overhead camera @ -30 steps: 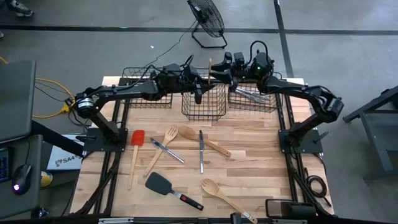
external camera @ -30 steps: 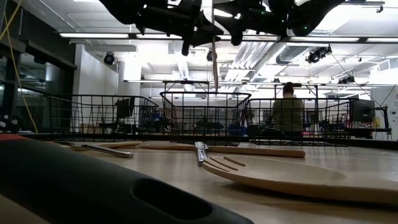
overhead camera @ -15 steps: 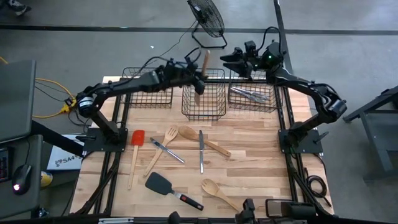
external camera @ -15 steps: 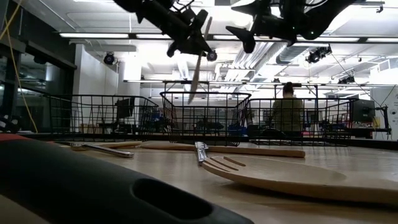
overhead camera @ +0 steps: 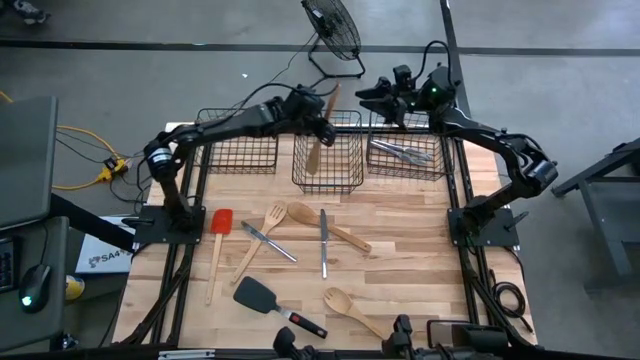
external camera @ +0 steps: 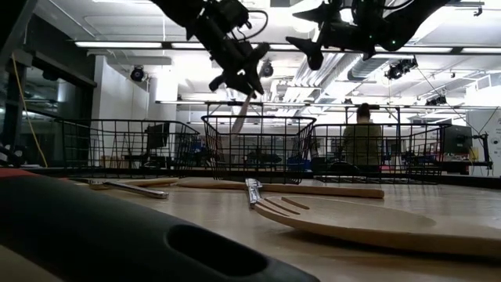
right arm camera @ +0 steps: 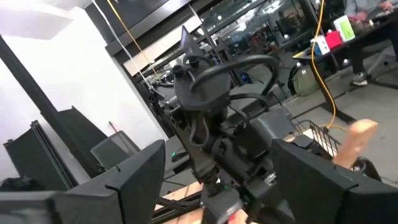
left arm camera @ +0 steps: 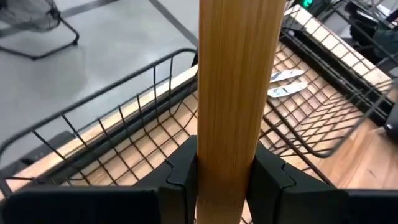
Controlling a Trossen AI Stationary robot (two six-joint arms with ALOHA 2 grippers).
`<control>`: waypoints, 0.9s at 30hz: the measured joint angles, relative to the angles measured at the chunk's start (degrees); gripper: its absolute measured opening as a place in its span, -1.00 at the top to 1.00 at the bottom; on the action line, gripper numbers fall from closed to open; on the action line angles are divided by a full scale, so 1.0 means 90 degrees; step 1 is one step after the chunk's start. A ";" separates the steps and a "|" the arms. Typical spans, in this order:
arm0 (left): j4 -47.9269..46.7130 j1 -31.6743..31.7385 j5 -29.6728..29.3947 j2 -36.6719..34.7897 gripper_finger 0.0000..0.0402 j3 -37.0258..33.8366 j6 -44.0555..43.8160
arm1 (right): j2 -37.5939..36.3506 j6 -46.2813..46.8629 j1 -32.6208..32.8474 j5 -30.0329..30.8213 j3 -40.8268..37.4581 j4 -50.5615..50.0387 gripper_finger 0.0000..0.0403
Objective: Pick & Place Kitchen Items
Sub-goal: Put the brown serving spoon into the middle wire basket
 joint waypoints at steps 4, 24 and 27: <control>-0.0052 0.0010 0.0071 0.0228 0.55 0.0000 -0.0406 | 0.0000 -0.0009 0.0000 0.0008 0.0000 -0.0188 -0.40; -0.0078 0.0007 -0.0089 0.0735 0.55 -0.0002 -0.0299 | 0.0000 -0.0036 0.0000 0.0019 0.0000 -0.0237 -0.40; -0.0042 0.0007 0.0011 0.0735 0.55 -0.0002 -0.0087 | 0.0000 -0.0038 0.0002 0.0031 0.0000 -0.0239 -0.40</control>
